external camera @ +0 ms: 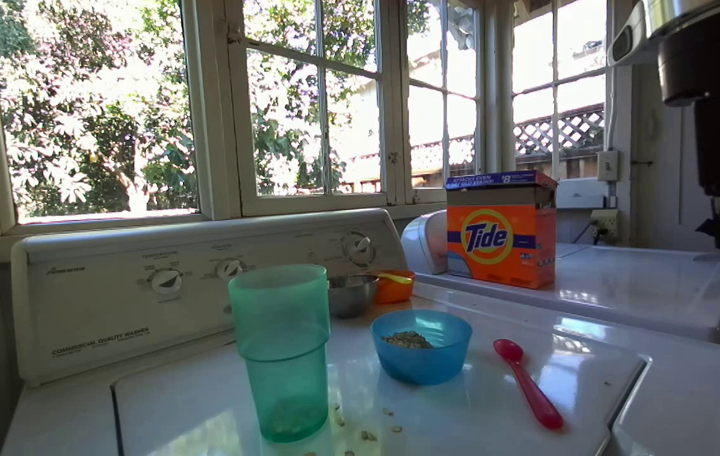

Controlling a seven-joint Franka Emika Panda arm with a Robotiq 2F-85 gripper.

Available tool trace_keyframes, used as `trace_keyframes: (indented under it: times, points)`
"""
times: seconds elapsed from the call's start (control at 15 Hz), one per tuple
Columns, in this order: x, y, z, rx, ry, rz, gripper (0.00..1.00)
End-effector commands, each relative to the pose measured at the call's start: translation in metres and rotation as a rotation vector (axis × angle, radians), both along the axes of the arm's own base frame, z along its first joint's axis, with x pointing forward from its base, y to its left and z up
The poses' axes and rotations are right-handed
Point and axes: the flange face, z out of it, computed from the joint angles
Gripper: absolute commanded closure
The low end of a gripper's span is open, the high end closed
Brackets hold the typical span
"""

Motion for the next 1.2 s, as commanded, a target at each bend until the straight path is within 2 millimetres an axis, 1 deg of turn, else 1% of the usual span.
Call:
trace_keyframes:
  times: [0.0,0.13,0.27,0.47,0.6,0.73,0.87,1.0,1.07,1.13]
  points:
    - [0.04,-0.008,0.001,0.041,0.016,-0.184,0.0]
    - [0.055,-0.007,-0.002,0.059,0.028,-0.284,0.0]
    - [0.066,-0.006,-0.014,0.056,0.057,-0.367,0.0]
    - [0.077,-0.008,-0.041,0.044,0.074,-0.486,0.0]
    - [0.088,-0.012,-0.059,0.047,0.072,-0.577,0.0]
    - [0.099,-0.014,-0.074,0.034,0.058,-0.631,0.0]
    - [0.11,-0.007,-0.084,0.027,0.035,-0.658,0.0]
    - [0.116,0.001,-0.094,0.0,0.019,-0.681,0.0]
    - [0.106,-0.008,-0.086,0.021,0.035,-0.65,0.0]
    - [0.109,-0.005,-0.09,0.014,0.035,-0.659,0.0]
